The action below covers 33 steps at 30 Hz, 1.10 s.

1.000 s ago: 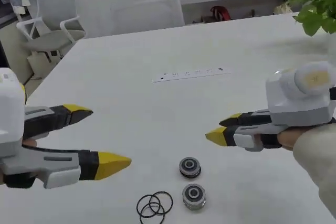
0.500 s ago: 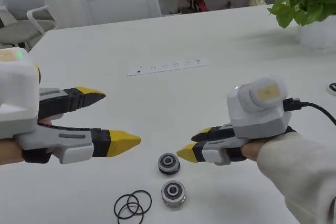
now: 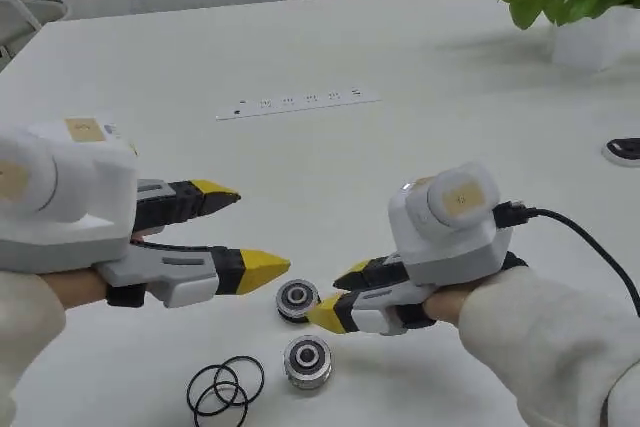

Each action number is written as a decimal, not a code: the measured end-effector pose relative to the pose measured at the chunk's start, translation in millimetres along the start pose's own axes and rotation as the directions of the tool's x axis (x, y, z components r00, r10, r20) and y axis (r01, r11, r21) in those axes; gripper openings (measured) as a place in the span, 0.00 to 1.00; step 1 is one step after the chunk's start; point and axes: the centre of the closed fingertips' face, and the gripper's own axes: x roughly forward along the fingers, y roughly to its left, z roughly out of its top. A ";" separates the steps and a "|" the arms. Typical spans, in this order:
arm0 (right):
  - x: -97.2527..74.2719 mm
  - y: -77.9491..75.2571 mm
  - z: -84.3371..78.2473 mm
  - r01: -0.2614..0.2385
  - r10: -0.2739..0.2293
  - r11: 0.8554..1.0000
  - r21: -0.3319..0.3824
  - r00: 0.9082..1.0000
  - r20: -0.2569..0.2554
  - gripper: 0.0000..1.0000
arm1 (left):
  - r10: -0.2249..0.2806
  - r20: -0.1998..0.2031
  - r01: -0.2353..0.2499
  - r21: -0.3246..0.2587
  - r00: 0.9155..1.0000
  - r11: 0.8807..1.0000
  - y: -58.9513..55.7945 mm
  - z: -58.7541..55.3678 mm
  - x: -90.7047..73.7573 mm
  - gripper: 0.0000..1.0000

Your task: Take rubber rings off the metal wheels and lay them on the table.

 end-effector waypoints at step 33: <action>12.6 5.4 -4.6 -0.036 0.033 0.997 -0.068 0.999 -0.039 0.19 | -0.045 -0.116 0.044 -0.013 0.992 0.999 -23.7 -61.6 50.5 0.15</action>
